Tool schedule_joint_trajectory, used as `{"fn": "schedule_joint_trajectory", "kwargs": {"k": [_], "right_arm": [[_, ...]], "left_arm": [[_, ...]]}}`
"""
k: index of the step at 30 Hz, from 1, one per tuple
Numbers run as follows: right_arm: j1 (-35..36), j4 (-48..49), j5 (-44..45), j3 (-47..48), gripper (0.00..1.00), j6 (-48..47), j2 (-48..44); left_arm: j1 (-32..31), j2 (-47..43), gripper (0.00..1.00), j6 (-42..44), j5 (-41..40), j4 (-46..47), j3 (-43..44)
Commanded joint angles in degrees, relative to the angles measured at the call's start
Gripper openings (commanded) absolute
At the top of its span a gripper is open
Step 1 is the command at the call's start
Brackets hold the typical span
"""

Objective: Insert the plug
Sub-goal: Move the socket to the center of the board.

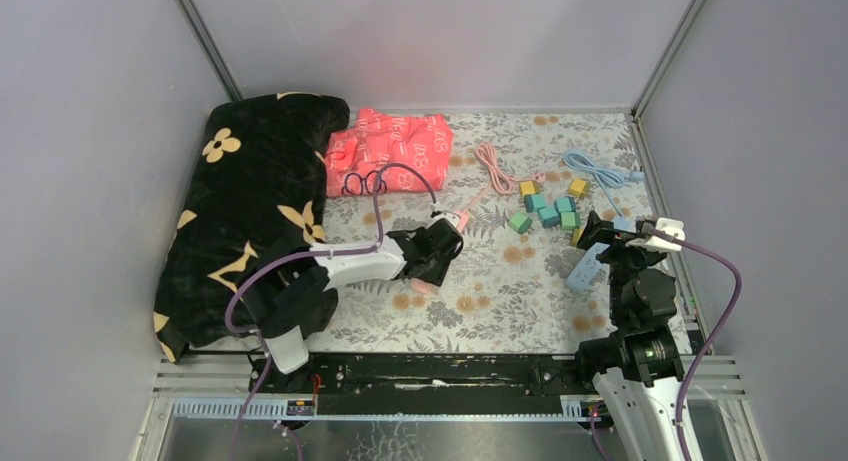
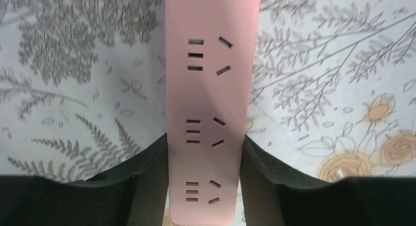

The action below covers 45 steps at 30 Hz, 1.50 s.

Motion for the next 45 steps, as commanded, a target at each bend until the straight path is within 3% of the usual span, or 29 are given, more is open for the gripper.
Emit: {"fn": "schedule_joint_trajectory", "kwargs": {"k": [1,10,15,21,27,31,36,45], "right_arm": [[0.5,1.5,-0.6,0.8,0.99,-0.5,0.8],[0.4,1.2,-1.1,1.1,0.99,-0.8,1.7],[0.5,1.0,-1.7,1.5,0.99,-0.8,2.5],[0.5,0.6,-2.5,2.5,0.99,-0.7,3.5],[0.5,-1.7,-4.3,5.7,0.99,0.3,7.0],[0.5,-5.3,-7.5,8.9,0.99,1.1,11.2],[0.5,-9.8,-14.9,13.2,0.99,3.0,18.8],[0.5,-8.7,-28.5,14.9,0.99,6.9,35.0]], "left_arm": [[0.1,-2.9,0.41,-5.1,1.2,-5.8,-5.6],[-0.5,-7.8,0.49,-9.4,3.7,-6.3,-11.5],[-0.8,-9.6,0.63,-10.2,3.9,-6.4,-12.5],[-0.8,-13.3,0.88,-9.5,2.4,-7.9,-10.1],[-0.6,-17.7,0.99,-6.6,0.3,-10.9,-5.9],[1.2,-21.3,1.0,-5.0,0.3,-12.7,-3.1],[7.3,-25.7,1.0,-1.9,7.6,-13.1,0.0],[16.1,-33.8,1.0,4.8,9.4,-14.1,5.2]]}}
